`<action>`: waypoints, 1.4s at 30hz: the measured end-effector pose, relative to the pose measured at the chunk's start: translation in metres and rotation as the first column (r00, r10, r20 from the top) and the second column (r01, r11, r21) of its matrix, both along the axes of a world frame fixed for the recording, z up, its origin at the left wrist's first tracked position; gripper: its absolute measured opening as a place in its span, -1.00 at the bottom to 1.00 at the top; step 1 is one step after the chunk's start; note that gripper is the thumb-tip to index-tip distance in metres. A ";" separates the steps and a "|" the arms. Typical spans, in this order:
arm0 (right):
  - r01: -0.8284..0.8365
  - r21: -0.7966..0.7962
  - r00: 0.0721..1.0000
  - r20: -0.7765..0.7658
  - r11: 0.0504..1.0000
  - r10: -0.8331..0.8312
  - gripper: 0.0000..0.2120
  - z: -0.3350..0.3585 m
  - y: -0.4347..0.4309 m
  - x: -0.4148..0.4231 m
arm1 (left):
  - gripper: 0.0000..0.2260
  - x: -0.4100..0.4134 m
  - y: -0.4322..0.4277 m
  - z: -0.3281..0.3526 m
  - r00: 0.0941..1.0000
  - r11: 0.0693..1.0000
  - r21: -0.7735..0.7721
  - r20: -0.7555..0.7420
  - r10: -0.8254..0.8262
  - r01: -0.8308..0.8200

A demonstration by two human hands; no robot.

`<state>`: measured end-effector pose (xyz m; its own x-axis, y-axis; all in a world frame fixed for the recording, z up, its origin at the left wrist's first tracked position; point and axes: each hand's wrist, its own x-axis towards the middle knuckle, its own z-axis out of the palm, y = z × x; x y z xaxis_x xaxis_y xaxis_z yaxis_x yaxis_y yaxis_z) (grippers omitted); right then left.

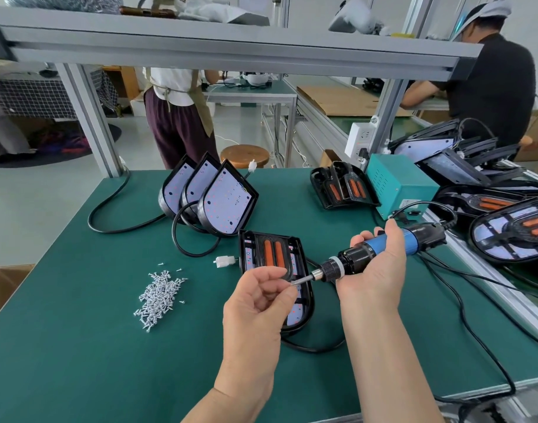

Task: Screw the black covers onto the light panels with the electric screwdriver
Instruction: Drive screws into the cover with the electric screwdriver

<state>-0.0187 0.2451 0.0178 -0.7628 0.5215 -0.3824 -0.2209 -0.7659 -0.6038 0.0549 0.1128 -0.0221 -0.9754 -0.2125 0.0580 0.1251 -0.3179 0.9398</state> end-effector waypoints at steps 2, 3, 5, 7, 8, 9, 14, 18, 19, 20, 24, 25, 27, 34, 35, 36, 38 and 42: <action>0.003 0.008 1.000 -0.007 1.000 -0.003 -0.80 0.001 0.001 0.000 | -0.75 0.001 -0.001 0.000 1.000 1.000 0.012 -0.006 0.003 -0.003; 0.004 0.013 1.000 -0.006 1.000 -0.003 -0.80 0.001 0.002 0.000 | -0.76 0.001 -0.001 0.000 1.000 1.000 0.014 -0.008 0.005 -0.005; -0.006 0.027 1.000 0.003 1.000 0.006 -0.80 0.002 0.004 0.000 | -0.77 0.000 -0.002 0.001 1.000 1.000 0.013 -0.007 0.010 -0.010; -0.012 0.033 1.000 0.006 0.999 0.012 -0.79 0.002 0.003 0.001 | -0.77 0.000 -0.001 0.002 1.000 1.000 0.009 -0.001 0.016 -0.016; -0.008 0.030 1.000 0.004 1.000 0.007 -0.79 0.001 0.003 0.001 | -0.77 0.000 -0.001 0.002 1.000 1.000 0.006 0.001 0.021 -0.021; -0.002 0.027 1.000 0.005 1.000 0.002 -0.79 0.000 0.003 0.001 | -0.77 0.000 -0.001 0.002 1.000 1.000 0.003 0.003 0.025 -0.025; 0.011 0.020 1.000 0.010 1.000 -0.011 -0.80 -0.001 0.003 0.001 | -0.73 0.000 -0.001 0.001 1.000 0.999 -0.033 -0.013 0.024 -0.025; 0.010 0.040 1.000 0.006 0.999 -0.011 -0.80 -0.001 0.002 0.002 | -0.63 0.001 0.002 -0.001 0.995 0.984 -0.159 -0.061 0.076 -0.085; 0.009 0.044 1.000 0.006 0.999 -0.009 -0.80 -0.001 0.002 0.002 | -0.60 0.001 0.002 -0.002 0.991 0.969 -0.217 -0.089 0.098 -0.115; 0.006 0.049 1.000 0.006 0.999 -0.006 -0.80 -0.001 0.001 0.002 | -0.57 0.002 0.002 -0.003 0.985 0.946 -0.288 -0.130 0.115 -0.148; -0.008 0.054 1.000 0.004 0.999 0.008 -0.80 -0.002 0.000 0.002 | -0.62 0.003 -0.001 -0.007 0.913 0.774 -0.539 -0.389 0.123 -0.334; -0.015 0.049 1.000 0.004 0.999 0.015 -0.80 -0.002 0.000 0.002 | -0.68 0.002 -0.003 -0.008 0.882 0.723 -0.572 -0.459 0.109 -0.387; -0.029 0.043 1.000 0.006 0.999 0.029 -0.79 -0.003 0.000 0.001 | -0.82 0.000 -0.006 -0.010 0.827 0.653 -0.604 -0.558 0.062 -0.457; -0.028 0.003 0.999 0.016 1.000 0.028 -0.80 -0.005 0.000 -0.001 | -0.70 -0.001 -0.006 -0.012 0.838 0.643 -0.616 -0.540 0.076 -0.455; -0.023 -0.003 1.000 0.014 1.000 0.023 -0.81 -0.005 0.000 -0.001 | -0.67 -0.001 -0.005 -0.011 0.854 0.658 -0.616 -0.514 0.080 -0.433; -0.019 -0.006 1.000 0.012 1.000 0.019 -0.81 -0.006 0.001 -0.001 | -0.63 -0.001 -0.004 -0.011 0.872 0.679 -0.612 -0.483 0.083 -0.404; -0.024 0.002 1.000 0.015 1.000 0.024 -0.80 -0.006 0.001 -0.001 | -0.55 -0.001 -0.002 -0.012 0.901 0.725 -0.592 -0.425 0.090 -0.352; -0.013 0.021 1.000 0.008 1.000 0.013 -0.81 -0.008 0.001 -0.002 | -0.48 -0.002 0.000 -0.014 0.922 0.766 -0.569 -0.379 0.078 -0.299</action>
